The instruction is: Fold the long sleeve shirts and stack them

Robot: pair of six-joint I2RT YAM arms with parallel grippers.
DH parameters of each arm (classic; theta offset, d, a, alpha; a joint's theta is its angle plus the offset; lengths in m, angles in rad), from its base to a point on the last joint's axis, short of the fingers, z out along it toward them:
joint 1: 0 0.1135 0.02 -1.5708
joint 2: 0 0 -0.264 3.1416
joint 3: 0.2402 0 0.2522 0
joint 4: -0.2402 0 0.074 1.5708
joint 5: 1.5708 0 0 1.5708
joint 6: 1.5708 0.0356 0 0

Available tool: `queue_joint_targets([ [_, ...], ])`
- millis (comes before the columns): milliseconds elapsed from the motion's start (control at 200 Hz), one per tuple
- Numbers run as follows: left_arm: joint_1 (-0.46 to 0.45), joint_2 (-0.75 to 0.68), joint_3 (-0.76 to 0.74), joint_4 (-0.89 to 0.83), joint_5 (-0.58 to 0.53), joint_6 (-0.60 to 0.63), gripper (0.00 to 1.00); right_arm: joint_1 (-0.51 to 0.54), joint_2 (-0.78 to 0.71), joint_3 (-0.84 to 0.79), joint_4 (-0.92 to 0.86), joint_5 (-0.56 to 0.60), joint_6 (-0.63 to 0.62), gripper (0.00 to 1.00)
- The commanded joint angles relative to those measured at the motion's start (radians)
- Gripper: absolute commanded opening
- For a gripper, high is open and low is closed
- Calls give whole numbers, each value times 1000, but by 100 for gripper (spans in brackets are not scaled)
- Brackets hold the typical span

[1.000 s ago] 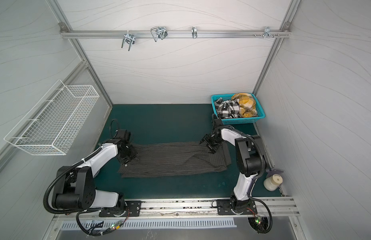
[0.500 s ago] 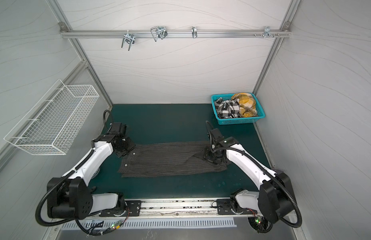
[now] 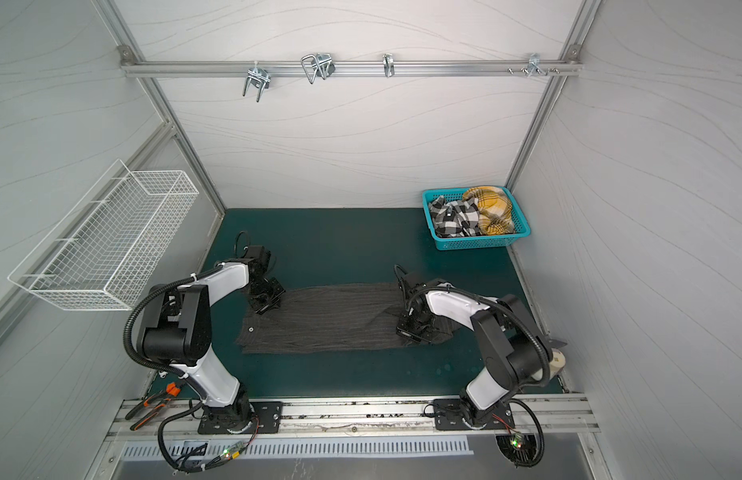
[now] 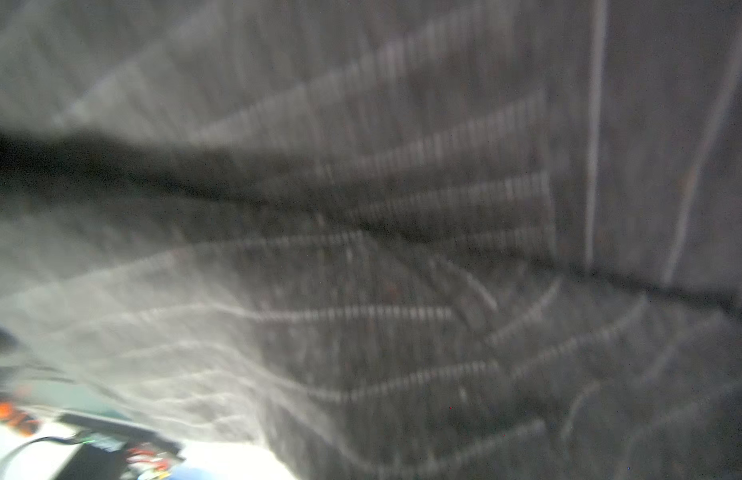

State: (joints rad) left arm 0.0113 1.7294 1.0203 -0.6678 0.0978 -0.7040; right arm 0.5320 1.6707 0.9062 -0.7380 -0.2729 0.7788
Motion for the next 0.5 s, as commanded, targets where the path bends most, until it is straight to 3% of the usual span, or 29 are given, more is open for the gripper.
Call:
queue_joint_targets([
  [0,35,31,6,-50,-94,21,0,-69,205,170,116,89,-67,10],
  [165,39,-48,-79,-38,-80,9,0,-106,459,686,-63,66,-148,9],
  [235,36,-110,-144,-18,-20,-9,0,-100,447,793,-126,81,-177,19],
  [350,-68,-248,-264,42,121,-77,1,-94,289,732,-156,142,-196,53],
  [415,-174,-326,-273,29,173,-98,12,-88,171,626,-164,175,-198,64],
  [495,-267,-436,-255,0,197,-99,34,-76,32,479,-162,184,-179,69],
])
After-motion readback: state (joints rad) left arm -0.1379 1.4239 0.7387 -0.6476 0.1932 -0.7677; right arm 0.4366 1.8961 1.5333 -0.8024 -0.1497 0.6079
